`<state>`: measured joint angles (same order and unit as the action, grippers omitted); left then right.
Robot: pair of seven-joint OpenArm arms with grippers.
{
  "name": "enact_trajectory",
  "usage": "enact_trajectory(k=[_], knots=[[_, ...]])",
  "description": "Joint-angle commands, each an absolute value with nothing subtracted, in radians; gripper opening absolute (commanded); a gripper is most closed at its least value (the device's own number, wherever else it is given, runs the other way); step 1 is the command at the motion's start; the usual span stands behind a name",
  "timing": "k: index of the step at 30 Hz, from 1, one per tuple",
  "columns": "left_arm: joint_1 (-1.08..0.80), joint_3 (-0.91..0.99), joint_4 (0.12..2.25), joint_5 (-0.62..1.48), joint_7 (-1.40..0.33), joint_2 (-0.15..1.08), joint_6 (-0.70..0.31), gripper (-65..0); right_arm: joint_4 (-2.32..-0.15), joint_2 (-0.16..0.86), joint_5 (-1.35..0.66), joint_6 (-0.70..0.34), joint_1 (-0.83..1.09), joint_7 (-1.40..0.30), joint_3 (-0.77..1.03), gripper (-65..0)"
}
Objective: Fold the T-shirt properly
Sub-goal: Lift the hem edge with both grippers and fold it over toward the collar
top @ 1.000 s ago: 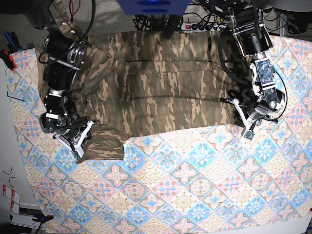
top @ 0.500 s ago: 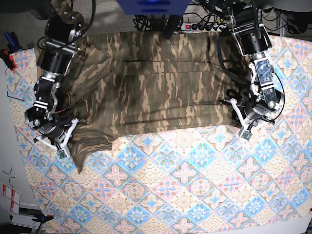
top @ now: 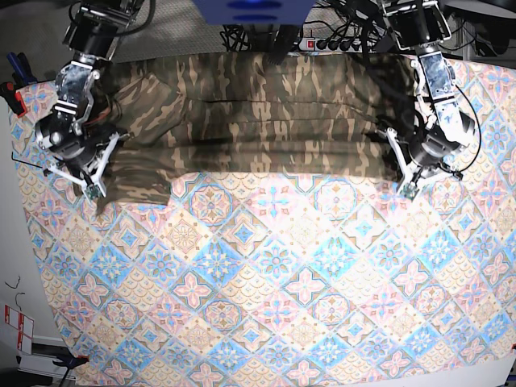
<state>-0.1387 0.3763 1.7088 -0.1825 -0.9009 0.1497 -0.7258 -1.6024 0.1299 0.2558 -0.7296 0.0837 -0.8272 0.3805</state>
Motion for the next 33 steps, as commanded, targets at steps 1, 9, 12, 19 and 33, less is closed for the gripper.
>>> enact_trajectory(k=[1, 9, 12, 19, 33], knots=[[-0.139, 0.389, 1.730, -0.216, -0.909, 0.170, -0.698, -65.0, -1.656, 0.154, 0.283, -0.698, 0.081, -0.834, 0.392, -63.8], [-0.254, 0.404, 1.830, -0.216, -0.911, 0.168, -0.698, -65.0, -1.788, 0.107, 0.283, -0.698, 0.173, -0.877, 0.492, -63.7], [-0.291, 0.404, 1.879, -0.219, -0.914, 0.168, -0.698, -65.0, -1.788, 0.105, 0.283, -0.698, 0.176, -0.938, 0.516, -63.7], [-0.358, 0.404, 1.879, -0.219, -0.915, 0.168, -0.698, -65.0, -1.784, 0.085, 0.285, -0.698, 0.245, -0.958, 0.576, -63.7], [-0.394, 0.404, 1.791, -0.217, -0.909, 0.166, -0.698, -49.0, -1.676, 0.058, 0.286, -0.698, 0.288, -0.954, 0.575, -51.9]])
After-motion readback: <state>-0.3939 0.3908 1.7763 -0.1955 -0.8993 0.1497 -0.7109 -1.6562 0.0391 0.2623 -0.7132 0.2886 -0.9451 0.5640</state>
